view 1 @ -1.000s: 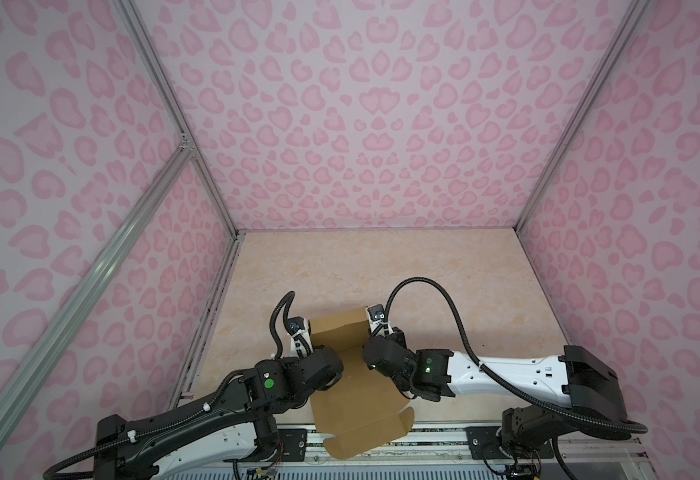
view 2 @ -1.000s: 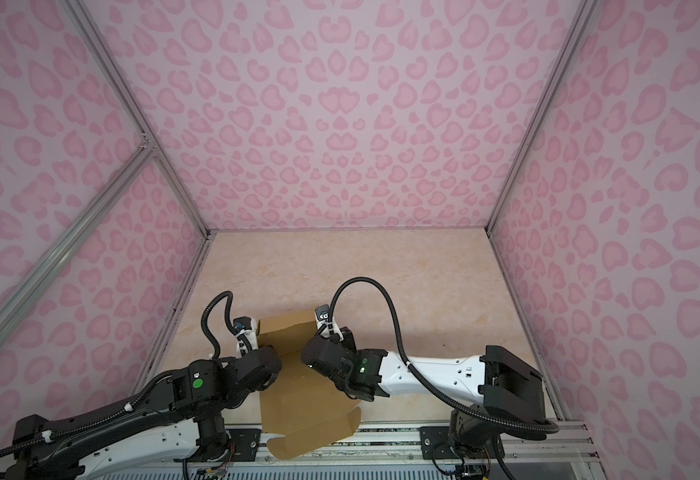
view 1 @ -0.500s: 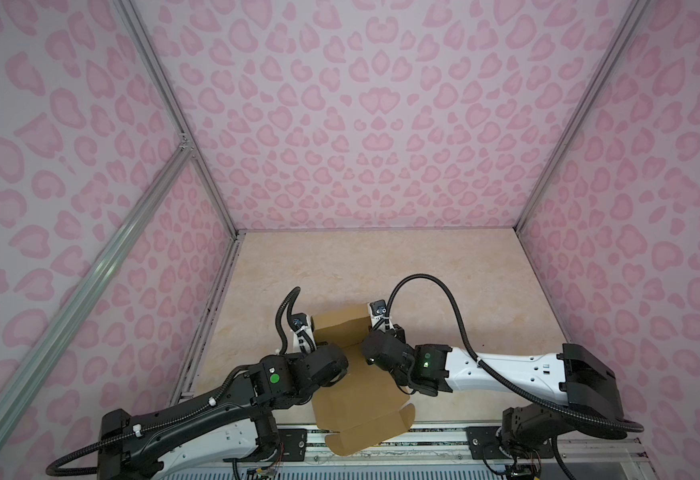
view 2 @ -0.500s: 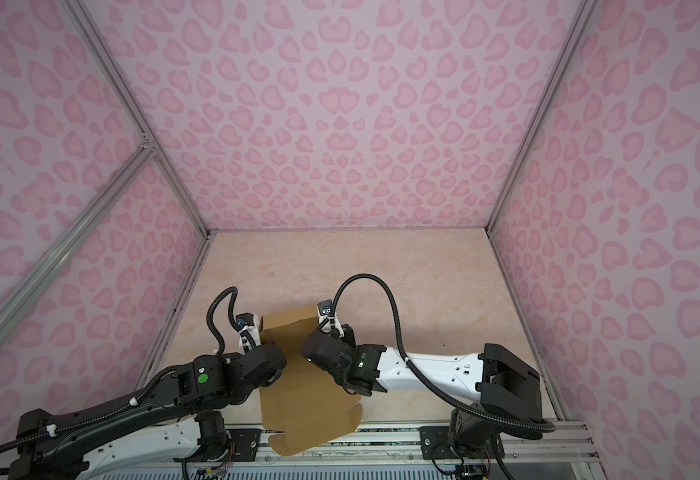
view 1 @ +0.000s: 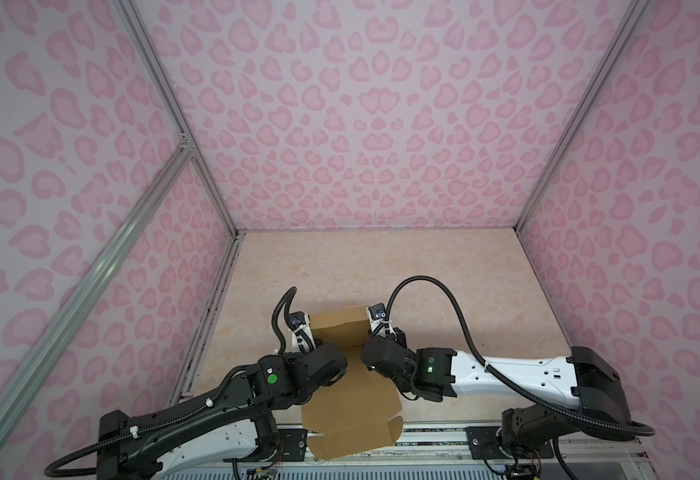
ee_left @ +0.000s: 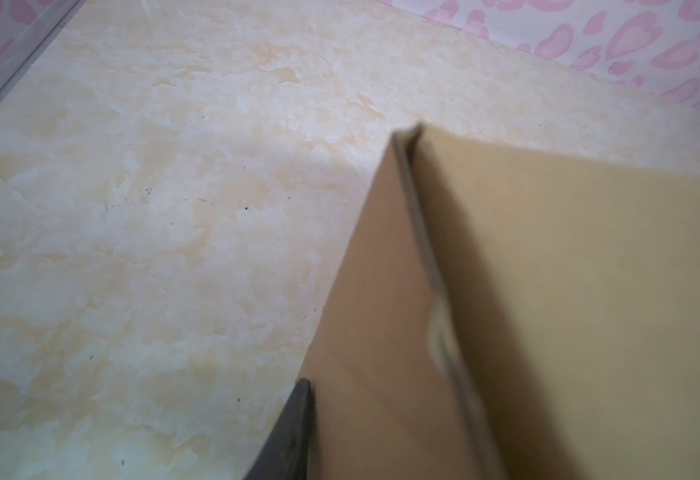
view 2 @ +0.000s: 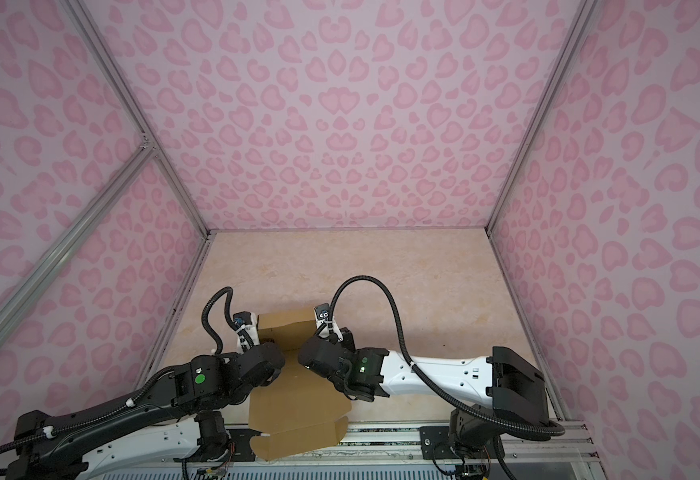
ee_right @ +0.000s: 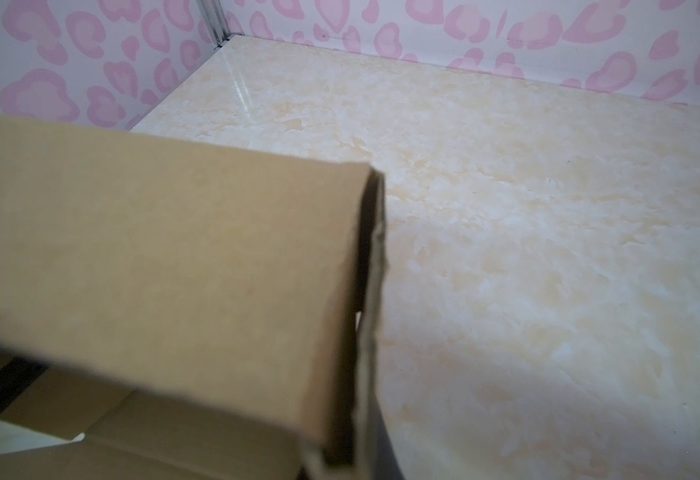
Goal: Fold the paper box
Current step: 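Hold the gripped corner with the right gripper while the left holds its wall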
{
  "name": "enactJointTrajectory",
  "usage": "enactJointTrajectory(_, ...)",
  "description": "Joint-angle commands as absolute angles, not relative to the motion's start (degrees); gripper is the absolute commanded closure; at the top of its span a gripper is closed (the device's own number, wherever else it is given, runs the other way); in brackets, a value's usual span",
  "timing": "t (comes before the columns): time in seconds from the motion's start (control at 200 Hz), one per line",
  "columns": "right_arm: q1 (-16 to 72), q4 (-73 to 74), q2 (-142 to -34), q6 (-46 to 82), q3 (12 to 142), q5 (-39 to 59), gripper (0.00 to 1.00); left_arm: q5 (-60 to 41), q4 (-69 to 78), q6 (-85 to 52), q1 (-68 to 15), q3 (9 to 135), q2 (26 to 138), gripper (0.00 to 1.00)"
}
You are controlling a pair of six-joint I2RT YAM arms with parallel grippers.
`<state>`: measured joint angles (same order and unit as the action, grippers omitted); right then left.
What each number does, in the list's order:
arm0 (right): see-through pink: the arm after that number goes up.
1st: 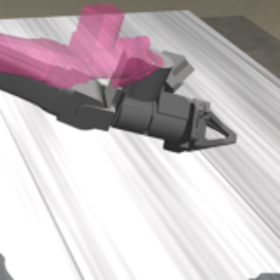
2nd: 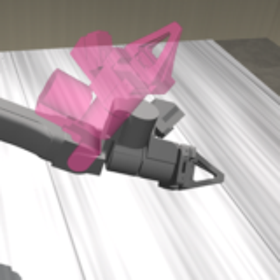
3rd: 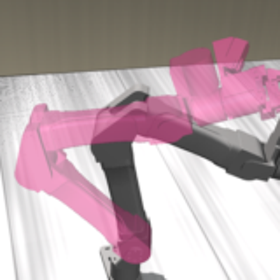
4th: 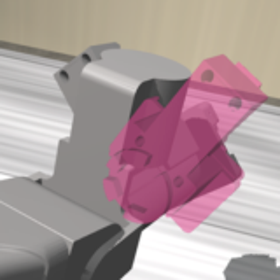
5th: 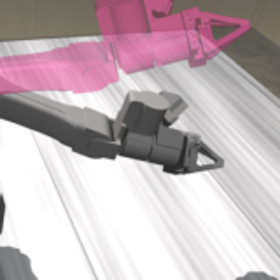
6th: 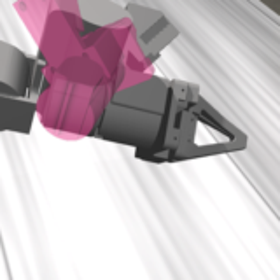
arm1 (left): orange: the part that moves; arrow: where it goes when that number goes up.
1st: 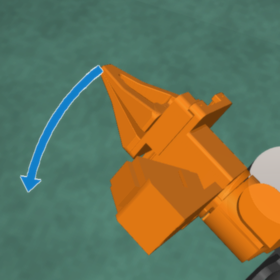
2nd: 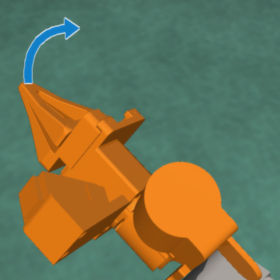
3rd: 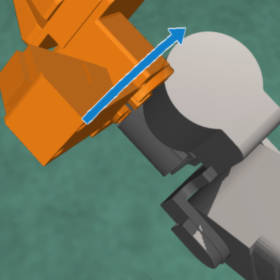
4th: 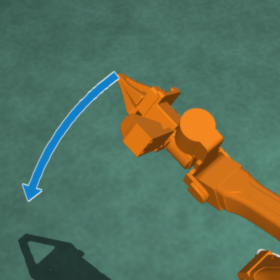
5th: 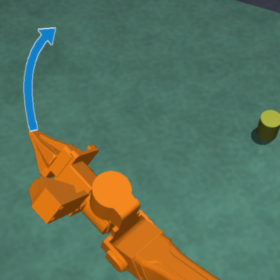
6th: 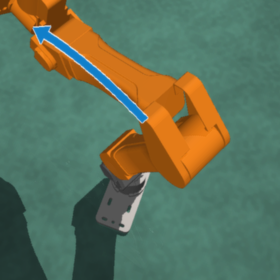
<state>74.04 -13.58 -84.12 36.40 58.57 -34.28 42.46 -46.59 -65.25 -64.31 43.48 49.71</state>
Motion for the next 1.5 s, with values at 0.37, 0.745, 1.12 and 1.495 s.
enactJointTrajectory(0.37,72.1,-16.8,-82.7,38.0,58.5,-32.3,1.00,41.9,-46.4,-63.9,-64.4,45.5,48.4,0.57)
enactJointTrajectory(0.745,71.2,-16.4,-80.8,38.2,58.0,-30.9,1.00,40.3,-48.3,-65.5,-64.4,39.7,43.4,0.56)
enactJointTrajectory(1.12,72.4,-16.0,-79.8,37.9,59.1,-29.8,1.00,38.8,-47.5,-63.1,-64.4,36.5,40.3,0.76)
enactJointTrajectory(1.495,76.2,-16.7,-81.9,38.1,61.8,-30.7,1.00,42.1,-50.0,-64.9,-64.4,37.5,41.3,0.96)
